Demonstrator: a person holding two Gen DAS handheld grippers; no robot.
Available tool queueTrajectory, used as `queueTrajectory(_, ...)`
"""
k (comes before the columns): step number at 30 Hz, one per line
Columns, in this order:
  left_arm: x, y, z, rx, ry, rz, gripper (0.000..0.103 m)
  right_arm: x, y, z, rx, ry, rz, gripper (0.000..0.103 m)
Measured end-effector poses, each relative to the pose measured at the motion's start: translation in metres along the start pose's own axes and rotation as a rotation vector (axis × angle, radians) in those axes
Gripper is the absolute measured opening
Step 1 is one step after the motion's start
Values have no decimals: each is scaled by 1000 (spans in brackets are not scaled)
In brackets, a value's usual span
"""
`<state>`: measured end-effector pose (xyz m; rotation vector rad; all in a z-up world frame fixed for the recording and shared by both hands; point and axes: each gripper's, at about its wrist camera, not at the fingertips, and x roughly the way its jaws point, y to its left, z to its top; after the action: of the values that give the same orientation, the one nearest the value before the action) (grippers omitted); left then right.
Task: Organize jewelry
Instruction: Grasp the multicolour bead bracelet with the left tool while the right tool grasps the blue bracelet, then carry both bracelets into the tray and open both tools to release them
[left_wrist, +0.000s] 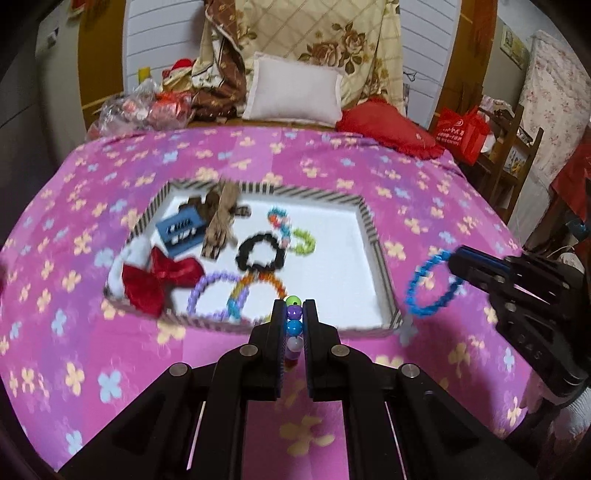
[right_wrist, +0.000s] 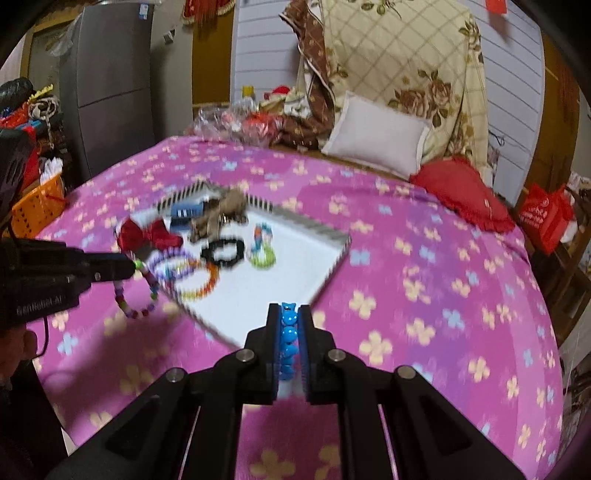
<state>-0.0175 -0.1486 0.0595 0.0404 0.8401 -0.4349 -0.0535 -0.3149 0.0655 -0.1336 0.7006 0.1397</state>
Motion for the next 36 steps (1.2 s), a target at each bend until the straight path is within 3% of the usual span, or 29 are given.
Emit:
queueTrajectory(5, 11, -17, 22, 2, -16, -25, 10, 27, -1, 28, -5, 14, 21, 8)
queueTrajectory(10, 48, -28, 33, -40, 15, -85, 10, 71, -10, 44, 28, 65, 54, 8)
queueTrajectory(13, 81, -20, 29, -82, 77, -62, 10, 95, -14, 45, 44, 96, 68, 8)
queueTrajectory(16, 105, -6, 22, -104, 132, 16, 10, 118, -17, 46, 52, 126, 92, 8)
queueTrajectory(19, 116, 6, 17, -118, 154, 46, 10, 144, -20, 47, 41, 158, 80, 8)
queueTrajectory(28, 133, 5, 15, -120, 180, 48, 10, 204, -41, 50, 56, 243, -12, 9)
queueTrajectory(36, 140, 4, 11, -118, 184, 70, 10, 209, -43, 50, 77, 200, -19, 14)
